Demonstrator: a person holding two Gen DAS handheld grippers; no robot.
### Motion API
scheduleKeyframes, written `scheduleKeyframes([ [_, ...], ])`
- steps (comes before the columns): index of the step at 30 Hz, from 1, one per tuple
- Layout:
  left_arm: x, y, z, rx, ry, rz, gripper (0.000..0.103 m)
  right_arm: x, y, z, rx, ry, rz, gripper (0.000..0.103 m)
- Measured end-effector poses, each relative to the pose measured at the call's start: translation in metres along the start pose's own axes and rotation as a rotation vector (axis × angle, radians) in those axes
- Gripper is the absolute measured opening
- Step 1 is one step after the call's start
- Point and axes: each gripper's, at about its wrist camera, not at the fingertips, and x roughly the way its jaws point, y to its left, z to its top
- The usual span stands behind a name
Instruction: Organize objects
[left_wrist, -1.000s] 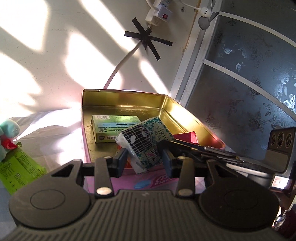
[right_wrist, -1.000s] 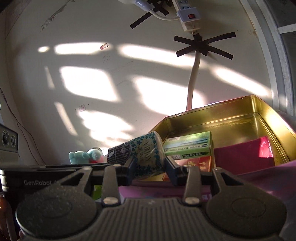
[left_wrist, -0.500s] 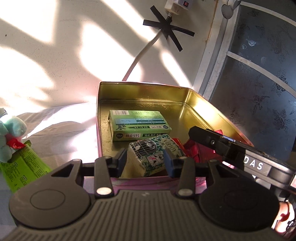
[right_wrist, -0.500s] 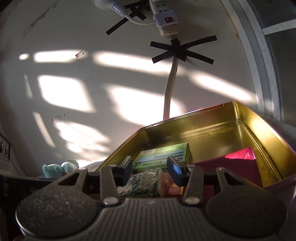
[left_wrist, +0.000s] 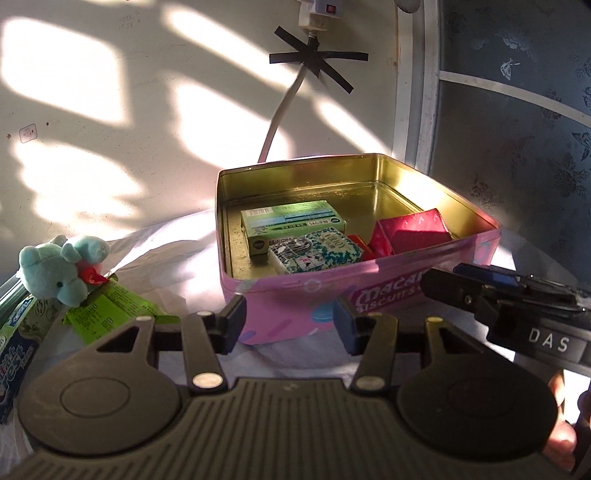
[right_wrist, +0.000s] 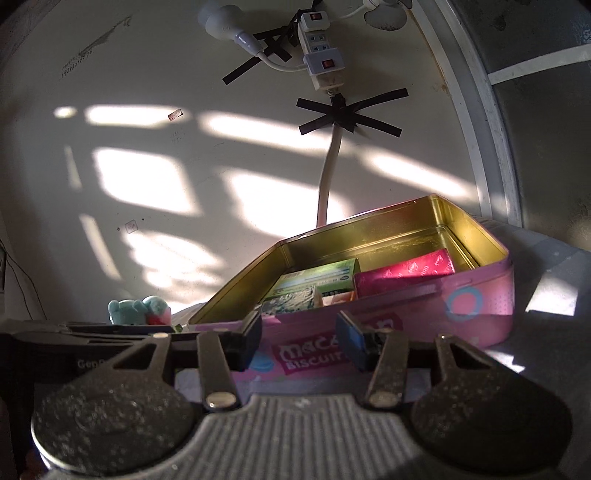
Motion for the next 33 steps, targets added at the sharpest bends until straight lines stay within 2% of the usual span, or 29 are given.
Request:
scheduleKeyframes([
  [18,-0.012,0.043,-0.037,-0.028,0.021,0.193,0.058,0.008,0.033,-0.015,-0.066,0.076,0.026,0.050],
  [21,-0.013,0.051,-0.042,-0.036,0.018,0.211,0.064,0.012,0.038,-0.019,-0.079,0.095,0.027,0.050],
  [33,-0.010,0.069,-0.055,-0.066,0.034,0.219,0.064,0.025,0.057,-0.028,-0.122,0.139,0.038,0.051],
])
